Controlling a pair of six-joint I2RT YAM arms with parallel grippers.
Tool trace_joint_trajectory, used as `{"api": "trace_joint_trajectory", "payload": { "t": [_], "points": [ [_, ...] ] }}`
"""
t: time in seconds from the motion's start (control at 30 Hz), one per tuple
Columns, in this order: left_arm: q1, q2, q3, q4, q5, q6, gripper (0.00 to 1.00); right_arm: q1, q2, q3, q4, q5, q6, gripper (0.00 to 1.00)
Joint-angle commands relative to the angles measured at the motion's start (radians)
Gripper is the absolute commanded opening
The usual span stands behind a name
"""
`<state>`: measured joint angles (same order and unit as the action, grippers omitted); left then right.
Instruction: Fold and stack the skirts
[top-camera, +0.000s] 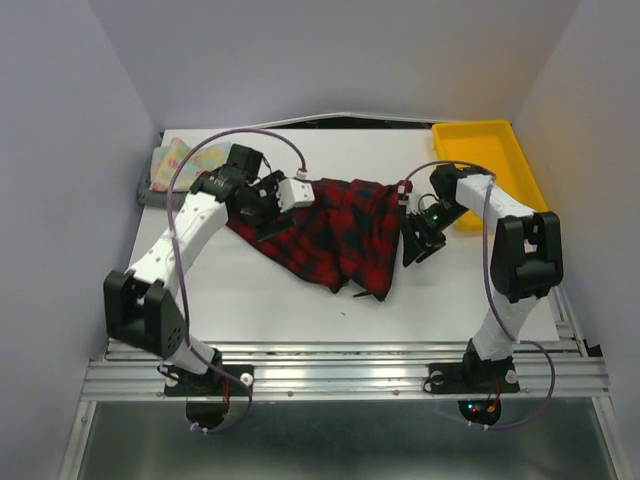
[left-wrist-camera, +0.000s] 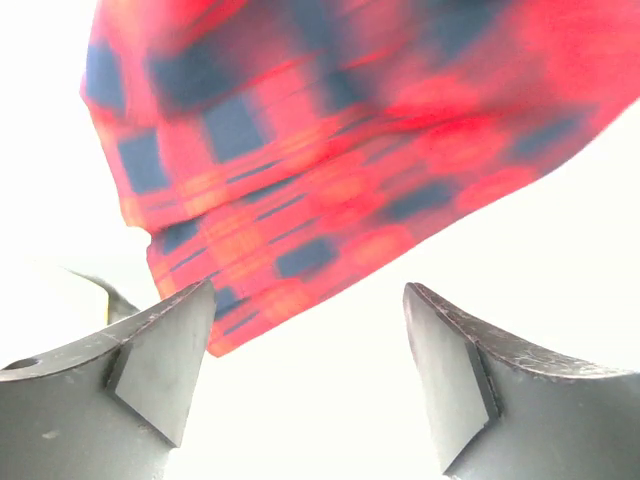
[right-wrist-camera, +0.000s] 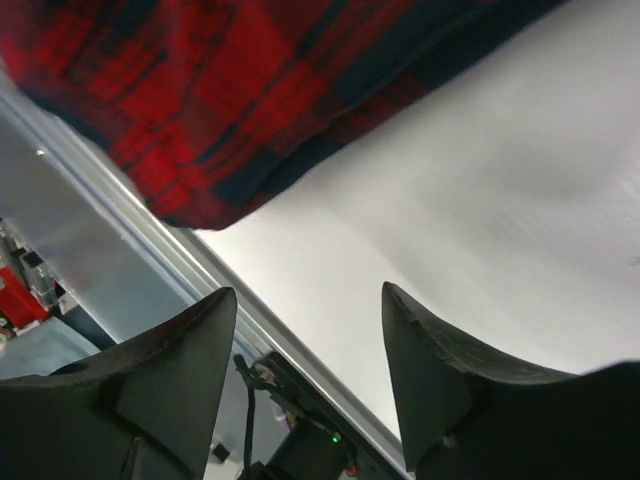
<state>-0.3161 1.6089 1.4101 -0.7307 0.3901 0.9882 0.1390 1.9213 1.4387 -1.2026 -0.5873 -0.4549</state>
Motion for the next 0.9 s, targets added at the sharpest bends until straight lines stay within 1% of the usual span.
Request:
{"api": "trace_joint_trajectory", "payload": {
  "t": [0.0,0.03,0.07,0.1,0.13,0.17,0.2,0.23,0.27,0.3,0.37,0.4,0.43,0.57,0.73,0.8,0.83,0.87],
  "points": [
    [-0.125,-0.182,-0.175,-0.055,0.086,0.056,0.87,0.005,-0.175,-0.11,0.081,-0.155,0.111,0.68],
    [-0.205,-0.22,-0.28,0.018,0.073,0.046,0.87,0.005,-0.212,-0.135,0.113,-0.204,0.163,0.68],
    [-0.243,-0.287,-0.375,0.065,0.069,0.006,0.87,0.005,-0.229,-0.19,0.139,-0.226,0.198,0.69],
    [-0.282,-0.318,-0.42,0.165,0.044,-0.018,0.87,0.005,-0.258,-0.22,0.178,-0.258,0.31,0.69],
    [-0.358,-0.349,-0.462,0.224,0.015,-0.055,0.87,0.005,-0.268,-0.256,0.277,-0.259,0.362,0.71],
    [-0.394,-0.404,-0.5,0.279,-0.009,-0.092,0.87,0.005,-0.269,-0.285,0.313,-0.267,0.393,0.71],
    [-0.429,-0.424,-0.531,0.321,-0.031,-0.117,0.88,0.005,-0.268,-0.311,0.34,-0.288,0.419,0.71],
    [-0.46,-0.441,-0.586,0.397,-0.051,-0.143,0.89,0.005,-0.263,-0.334,0.366,-0.301,0.482,0.7],
    [-0.524,-0.457,-0.615,0.431,-0.098,-0.146,0.89,0.005,-0.252,-0.375,0.418,-0.296,0.49,0.7],
    [-0.553,-0.452,-0.657,0.479,-0.147,-0.146,0.9,0.005,-0.249,-0.391,0.438,-0.281,0.504,0.7],
    [-0.607,-0.434,-0.684,0.528,-0.18,-0.158,0.9,0.005,-0.249,-0.419,0.474,-0.256,0.512,0.69],
    [-0.644,-0.4,-0.691,0.546,-0.192,-0.164,0.9,0.005,-0.24,-0.422,0.479,-0.259,0.521,0.67],
    [-0.662,-0.38,-0.697,0.594,-0.226,-0.195,0.9,0.014,-0.232,-0.428,0.495,-0.276,0.535,0.67],
    [-0.696,-0.284,-0.683,0.691,-0.298,-0.229,0.9,0.014,-0.19,-0.406,0.494,-0.307,0.541,0.65],
    [-0.699,-0.186,-0.675,0.79,-0.355,-0.197,0.89,0.024,-0.098,-0.36,0.456,-0.339,0.509,0.59],
    [-0.699,-0.138,-0.666,0.81,-0.378,-0.191,0.87,0.033,-0.068,-0.344,0.44,-0.344,0.499,0.54],
    [-0.699,-0.123,-0.656,0.824,-0.404,-0.184,0.85,0.033,-0.045,-0.331,0.437,-0.347,0.496,0.5],
    [-0.699,-0.091,-0.649,0.829,-0.422,-0.178,0.82,0.033,-0.039,-0.324,0.434,-0.348,0.492,0.4]
  ]
}}
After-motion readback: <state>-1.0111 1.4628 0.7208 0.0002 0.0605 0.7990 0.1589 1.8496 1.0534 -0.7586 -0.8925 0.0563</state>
